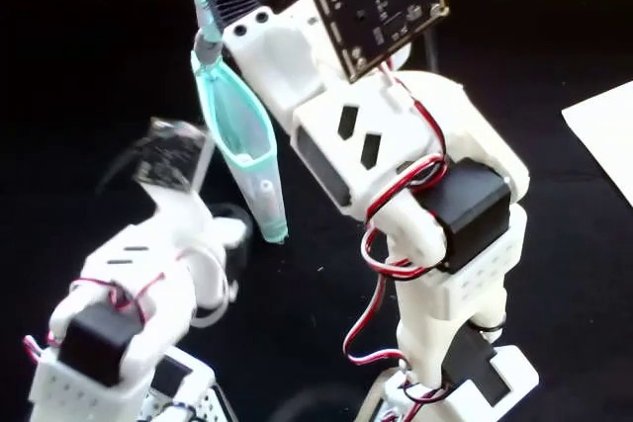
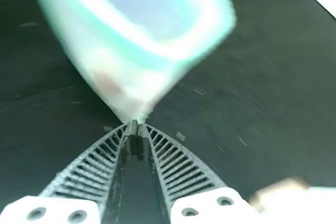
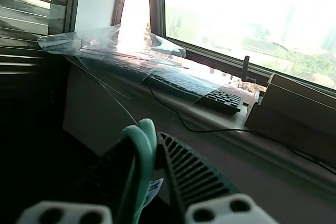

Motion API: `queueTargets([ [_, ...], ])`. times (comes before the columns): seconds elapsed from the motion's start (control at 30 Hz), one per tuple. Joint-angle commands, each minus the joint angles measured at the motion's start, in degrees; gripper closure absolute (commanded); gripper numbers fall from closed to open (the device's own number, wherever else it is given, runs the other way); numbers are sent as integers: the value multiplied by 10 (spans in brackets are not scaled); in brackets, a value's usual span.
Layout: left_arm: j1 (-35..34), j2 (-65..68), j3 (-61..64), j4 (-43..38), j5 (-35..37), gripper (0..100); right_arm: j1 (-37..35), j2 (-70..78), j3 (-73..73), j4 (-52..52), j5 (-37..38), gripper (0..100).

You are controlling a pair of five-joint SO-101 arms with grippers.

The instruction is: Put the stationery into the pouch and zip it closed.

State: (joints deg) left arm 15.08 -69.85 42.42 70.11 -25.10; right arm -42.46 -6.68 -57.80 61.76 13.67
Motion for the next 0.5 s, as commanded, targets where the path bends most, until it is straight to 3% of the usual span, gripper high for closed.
queueTargets([
  [0.0,-127,-7,-8,-37,-3,993,-7,-3,-13,-15,8,991],
  [0.1,-194,-7,-39,-39,-2,993,-7,-2,-13,-15,8,991],
  [0.23,-186,0,21,-44,-4,993,-7,-2,-13,-15,8,991],
  [0.3,-176,0,104,-105,-3,993,-7,-2,-13,-15,8,991],
  [0.47,-173,0,315,-375,18,993,-7,-2,-13,-15,8,991],
])
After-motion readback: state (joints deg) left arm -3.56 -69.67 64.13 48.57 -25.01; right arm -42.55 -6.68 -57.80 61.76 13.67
